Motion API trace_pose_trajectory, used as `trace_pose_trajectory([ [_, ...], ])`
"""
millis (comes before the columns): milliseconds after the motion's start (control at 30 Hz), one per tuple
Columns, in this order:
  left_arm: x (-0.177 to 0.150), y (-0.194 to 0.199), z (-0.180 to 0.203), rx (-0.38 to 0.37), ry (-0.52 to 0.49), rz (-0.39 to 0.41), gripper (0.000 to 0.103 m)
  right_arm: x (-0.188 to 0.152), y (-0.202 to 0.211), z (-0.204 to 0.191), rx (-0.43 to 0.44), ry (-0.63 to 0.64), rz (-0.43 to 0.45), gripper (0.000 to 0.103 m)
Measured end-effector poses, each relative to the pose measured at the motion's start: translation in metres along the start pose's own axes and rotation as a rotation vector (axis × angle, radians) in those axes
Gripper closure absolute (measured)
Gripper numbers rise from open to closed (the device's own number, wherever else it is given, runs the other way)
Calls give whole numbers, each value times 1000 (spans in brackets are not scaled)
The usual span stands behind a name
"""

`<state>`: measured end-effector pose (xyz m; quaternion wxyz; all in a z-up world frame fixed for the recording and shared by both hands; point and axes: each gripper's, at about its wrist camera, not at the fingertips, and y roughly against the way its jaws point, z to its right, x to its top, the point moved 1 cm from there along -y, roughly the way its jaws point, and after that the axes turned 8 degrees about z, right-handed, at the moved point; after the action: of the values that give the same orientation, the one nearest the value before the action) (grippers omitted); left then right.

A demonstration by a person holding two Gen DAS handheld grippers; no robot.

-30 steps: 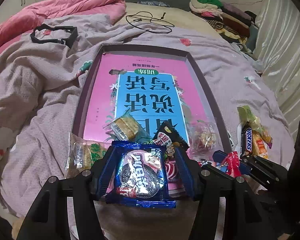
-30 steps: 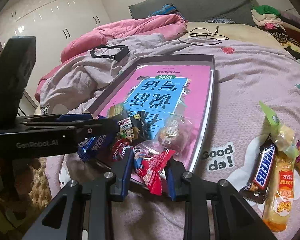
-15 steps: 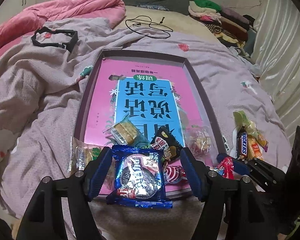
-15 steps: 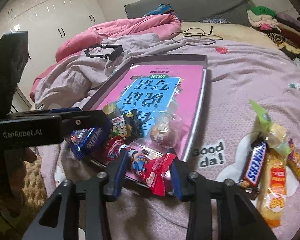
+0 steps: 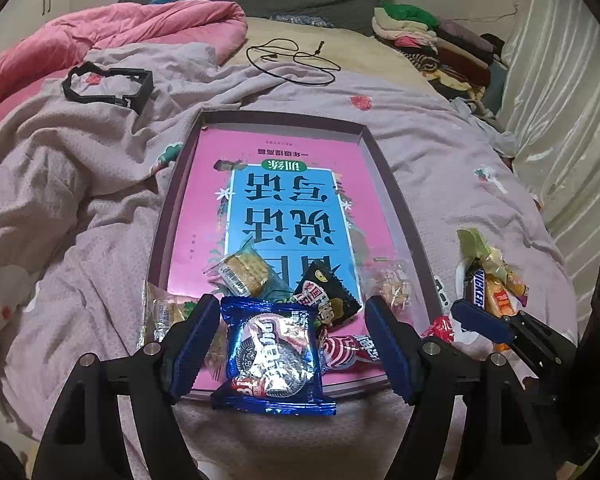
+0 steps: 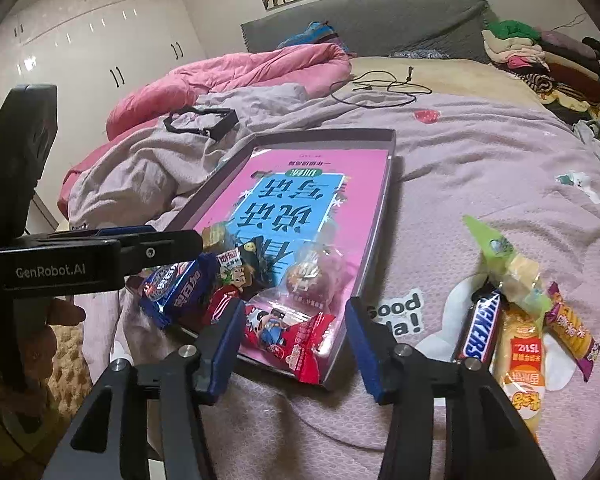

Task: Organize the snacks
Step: 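Withdraw both open tools slightly up from the tray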

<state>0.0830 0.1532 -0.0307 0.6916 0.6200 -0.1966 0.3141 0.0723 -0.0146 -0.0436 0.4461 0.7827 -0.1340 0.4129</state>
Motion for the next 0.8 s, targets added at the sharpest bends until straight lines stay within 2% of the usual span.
trace_pose_trajectory([
  [167, 2, 4, 3, -2, -7, 10, 25, 4, 9, 1, -18, -3, 35, 40],
  [267, 2, 6, 6, -7, -15, 11, 25, 7, 15, 2, -31, -3, 52, 37],
  [800, 3, 18, 27, -33, -59, 25, 25, 12, 34, 18, -76, -32, 94, 32],
])
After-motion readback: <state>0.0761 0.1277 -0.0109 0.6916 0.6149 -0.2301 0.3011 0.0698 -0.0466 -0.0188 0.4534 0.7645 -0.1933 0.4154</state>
